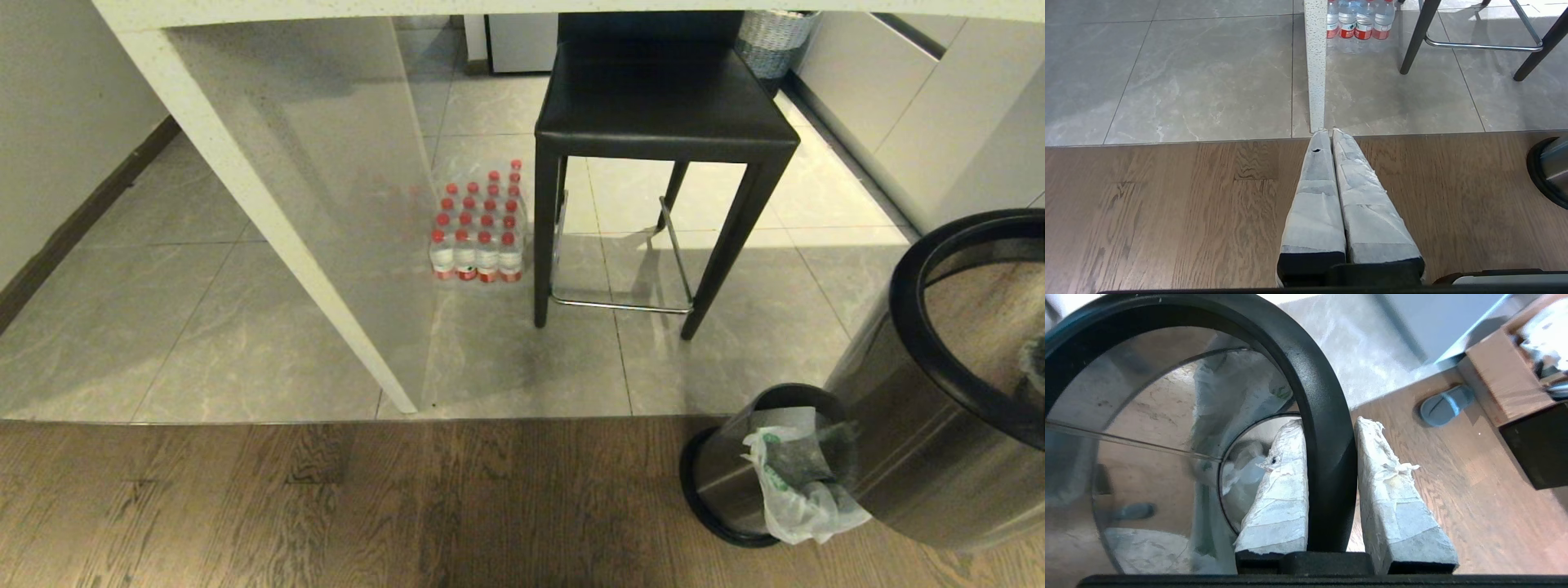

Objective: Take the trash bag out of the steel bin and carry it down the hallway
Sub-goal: Place the outer trash can on the ground

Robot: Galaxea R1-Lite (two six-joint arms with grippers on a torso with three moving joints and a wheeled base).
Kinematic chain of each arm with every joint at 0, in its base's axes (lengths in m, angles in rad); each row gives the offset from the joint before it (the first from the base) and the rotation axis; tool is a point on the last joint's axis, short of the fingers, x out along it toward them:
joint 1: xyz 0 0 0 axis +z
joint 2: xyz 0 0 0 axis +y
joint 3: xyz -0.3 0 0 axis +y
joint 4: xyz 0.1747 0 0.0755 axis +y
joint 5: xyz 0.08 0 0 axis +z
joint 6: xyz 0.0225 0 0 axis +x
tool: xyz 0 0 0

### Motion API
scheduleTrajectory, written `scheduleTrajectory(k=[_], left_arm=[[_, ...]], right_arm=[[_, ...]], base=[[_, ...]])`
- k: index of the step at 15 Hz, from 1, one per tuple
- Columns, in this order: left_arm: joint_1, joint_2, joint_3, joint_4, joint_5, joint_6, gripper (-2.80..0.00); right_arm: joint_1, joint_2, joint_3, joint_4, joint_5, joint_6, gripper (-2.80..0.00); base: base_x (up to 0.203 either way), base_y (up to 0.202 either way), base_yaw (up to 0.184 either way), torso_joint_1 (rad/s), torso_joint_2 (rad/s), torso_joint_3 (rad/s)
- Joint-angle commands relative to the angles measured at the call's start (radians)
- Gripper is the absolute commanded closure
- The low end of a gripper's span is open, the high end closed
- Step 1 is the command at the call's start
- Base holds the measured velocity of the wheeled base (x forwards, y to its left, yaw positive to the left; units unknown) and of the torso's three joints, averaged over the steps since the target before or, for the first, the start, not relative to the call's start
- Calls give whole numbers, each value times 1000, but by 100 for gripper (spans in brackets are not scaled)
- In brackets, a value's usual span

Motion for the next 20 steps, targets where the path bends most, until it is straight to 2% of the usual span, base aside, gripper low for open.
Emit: scheduleTrajectory(k=[1, 3, 5, 9, 11, 14, 16, 18, 20], left_arm=[[0, 0, 0, 0, 0, 0, 0], [0, 0, 0, 0, 0, 0, 0], [0, 0, 0, 0, 0, 0, 0], [0, 0, 0, 0, 0, 0, 0], [0, 0, 0, 0, 0, 0, 0], [0, 0, 0, 0, 0, 0, 0], [0, 0, 0, 0, 0, 0, 0], [0, 0, 0, 0, 0, 0, 0], [0, 0, 0, 0, 0, 0, 0]], right_arm=[[-7, -77, -40, 81, -45, 58, 0], [-9, -73, -48, 106, -160, 168, 0], [-22, -18, -46, 108, -228, 253, 0], [-197, 128, -45, 88, -224, 301, 0], [-336, 217, -44, 28, -168, 306, 0], [-556, 389, -42, -78, -6, 302, 0], [-640, 516, -47, -141, 66, 303, 0], [-692, 651, -60, -229, 96, 301, 0], [-739, 815, -95, -340, 120, 264, 0]], base=[[0, 0, 0, 0, 0, 0], [0, 0, 0, 0, 0, 0], [0, 0, 0, 0, 0, 0], [0, 0, 0, 0, 0, 0], [0, 0, 0, 0, 0, 0], [0, 0, 0, 0, 0, 0], [0, 0, 0, 0, 0, 0], [0, 0, 0, 0, 0, 0], [0, 0, 0, 0, 0, 0]])
